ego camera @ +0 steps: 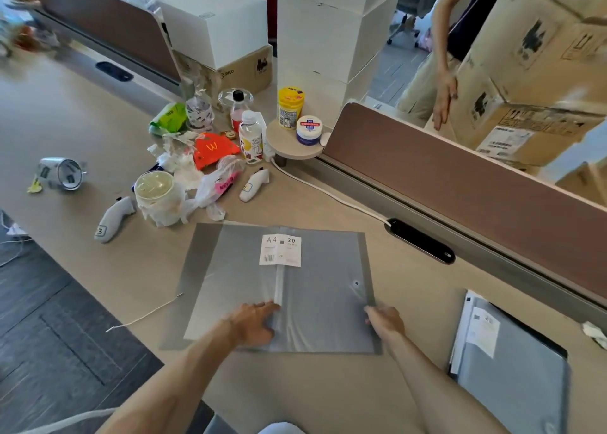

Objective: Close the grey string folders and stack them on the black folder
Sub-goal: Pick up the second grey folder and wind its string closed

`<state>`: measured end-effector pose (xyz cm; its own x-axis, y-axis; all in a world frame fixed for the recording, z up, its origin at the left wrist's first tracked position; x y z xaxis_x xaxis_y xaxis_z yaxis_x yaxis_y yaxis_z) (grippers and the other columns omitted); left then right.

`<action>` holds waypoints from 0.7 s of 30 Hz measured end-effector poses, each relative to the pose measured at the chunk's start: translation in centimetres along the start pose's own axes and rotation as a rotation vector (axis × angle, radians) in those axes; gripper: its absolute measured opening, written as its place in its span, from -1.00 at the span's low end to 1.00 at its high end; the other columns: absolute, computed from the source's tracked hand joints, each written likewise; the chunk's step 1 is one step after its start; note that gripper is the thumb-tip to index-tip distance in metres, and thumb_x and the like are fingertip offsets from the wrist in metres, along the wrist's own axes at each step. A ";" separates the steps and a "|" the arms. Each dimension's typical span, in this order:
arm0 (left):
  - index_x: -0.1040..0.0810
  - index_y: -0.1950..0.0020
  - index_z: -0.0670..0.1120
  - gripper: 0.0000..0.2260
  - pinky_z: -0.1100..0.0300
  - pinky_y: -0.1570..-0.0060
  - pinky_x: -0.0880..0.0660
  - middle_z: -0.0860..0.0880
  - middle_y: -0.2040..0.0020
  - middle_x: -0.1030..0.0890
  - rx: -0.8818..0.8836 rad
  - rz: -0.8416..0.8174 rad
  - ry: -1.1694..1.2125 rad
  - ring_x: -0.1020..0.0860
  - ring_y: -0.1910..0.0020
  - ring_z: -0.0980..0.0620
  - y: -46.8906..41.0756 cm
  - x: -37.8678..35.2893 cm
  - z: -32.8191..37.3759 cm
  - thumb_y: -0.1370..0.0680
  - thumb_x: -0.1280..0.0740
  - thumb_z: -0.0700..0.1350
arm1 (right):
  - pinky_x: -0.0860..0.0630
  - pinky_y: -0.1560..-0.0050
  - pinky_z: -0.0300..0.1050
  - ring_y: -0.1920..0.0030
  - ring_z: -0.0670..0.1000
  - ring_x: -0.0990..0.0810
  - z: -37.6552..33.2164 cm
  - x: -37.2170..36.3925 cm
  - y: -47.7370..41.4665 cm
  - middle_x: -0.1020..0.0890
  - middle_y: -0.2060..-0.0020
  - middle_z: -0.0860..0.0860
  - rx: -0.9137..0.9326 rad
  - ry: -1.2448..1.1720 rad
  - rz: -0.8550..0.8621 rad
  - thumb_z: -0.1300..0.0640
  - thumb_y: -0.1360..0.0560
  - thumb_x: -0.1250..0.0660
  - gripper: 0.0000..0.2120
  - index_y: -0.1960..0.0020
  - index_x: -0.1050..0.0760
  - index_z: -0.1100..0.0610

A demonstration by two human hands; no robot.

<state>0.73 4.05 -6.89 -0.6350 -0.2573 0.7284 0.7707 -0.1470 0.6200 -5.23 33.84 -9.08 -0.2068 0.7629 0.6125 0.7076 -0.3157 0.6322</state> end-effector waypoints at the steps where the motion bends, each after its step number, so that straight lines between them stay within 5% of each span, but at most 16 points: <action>1: -0.17 -0.50 0.11 -0.41 0.12 -0.32 -0.31 0.02 -0.49 -0.30 0.004 -0.003 -0.002 -0.41 -0.35 -0.14 0.0 -0.2 0.1 -0.47 -0.24 0.01 | -0.47 0.13 -0.12 0.12 0.15 -0.64 0.2 -0.3 -0.1 -0.71 0.13 0.17 0.000 0.009 -0.016 0.06 -0.44 -0.31 -0.74 0.12 -0.64 0.25; 8: 0.00 -0.54 -0.03 -0.12 -0.10 -0.39 -0.21 -0.10 -0.54 -0.10 -0.051 0.048 -0.281 -0.17 -0.50 -0.08 -0.4 -2.1 1.0 -0.37 -0.39 0.17 | -0.38 0.32 -0.15 0.34 0.08 -0.55 1.4 0.3 -1.5 -0.62 0.27 0.13 -0.025 -0.030 -0.102 0.08 -0.40 -0.36 -0.80 0.35 -0.55 0.15; 11: 0.12 -0.57 -0.05 -0.05 -0.22 -0.39 -0.18 -0.10 -0.57 0.09 -0.025 0.043 -0.310 -0.03 -0.52 -0.16 -0.4 -2.9 1.4 -0.39 -0.43 0.11 | -0.52 0.06 -0.06 0.08 0.14 -0.66 2.7 -1.2 -3.8 -0.68 0.15 0.10 -0.009 0.079 -0.154 -0.10 -0.25 -0.30 -0.67 0.22 -0.60 0.15; 14: 0.14 -0.57 -0.02 -0.10 -0.16 -0.31 -0.35 -0.06 -0.58 0.14 -0.040 0.049 -0.319 0.00 -0.52 -0.21 -0.5 -2.5 1.7 -0.44 -0.40 0.06 | -0.47 -0.02 -0.07 0.03 0.12 -0.61 2.6 -1.1 -3.1 -0.65 0.15 0.08 0.014 0.168 -0.145 -0.04 -0.36 -0.27 -0.75 0.30 -0.54 0.14; 16: 0.05 -0.56 -0.03 -0.11 -0.07 -0.14 -0.50 -0.09 -0.58 0.00 -0.108 0.117 -0.351 -0.12 -0.49 -0.30 -0.4 -2.1 2.5 -0.40 -0.42 0.06 | -0.43 0.07 -0.08 0.11 0.11 -0.57 1.7 -0.2 -1.3 -0.61 0.20 0.08 0.021 0.154 -0.116 0.00 -0.38 -0.25 -0.74 0.39 -0.45 0.13; 18: -0.18 -0.47 -0.06 0.01 0.04 0.31 -0.61 -0.15 -0.44 -0.39 -0.151 0.173 -0.423 -0.46 -0.26 -0.40 -0.3 -1.8 2.8 -0.12 -0.55 0.13 | -0.41 0.11 -0.10 0.16 0.11 -0.55 1.8 -0.2 -1.2 -0.60 0.23 0.08 0.024 0.159 -0.105 0.01 -0.40 -0.25 -0.71 0.43 -0.40 0.12; 21: -0.35 -0.31 -0.02 -0.01 0.14 0.62 -0.52 -0.09 -0.24 -0.59 -0.162 0.253 -0.419 -0.63 -0.02 -0.28 0.1 -0.8 2.7 0.09 -0.57 0.11 | -0.46 0.01 -0.11 -0.03 0.16 -0.60 2.0 0.3 -1.1 -0.65 0.05 0.12 0.028 0.153 -0.050 -0.03 -0.43 -0.28 -0.81 0.18 -0.51 0.10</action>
<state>1.12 6.85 -6.59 -0.3683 0.0960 0.9247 0.8802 -0.2842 0.3801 -4.72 35.52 -10.54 -0.3409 0.6818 0.6473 0.7119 -0.2625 0.6514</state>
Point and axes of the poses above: each hand's wrist, its own y-axis away from the middle knuckle, its own x-axis out of the back of the hand, z = x × y, the point moved 7 cm from there along -y, towards the middle knuckle
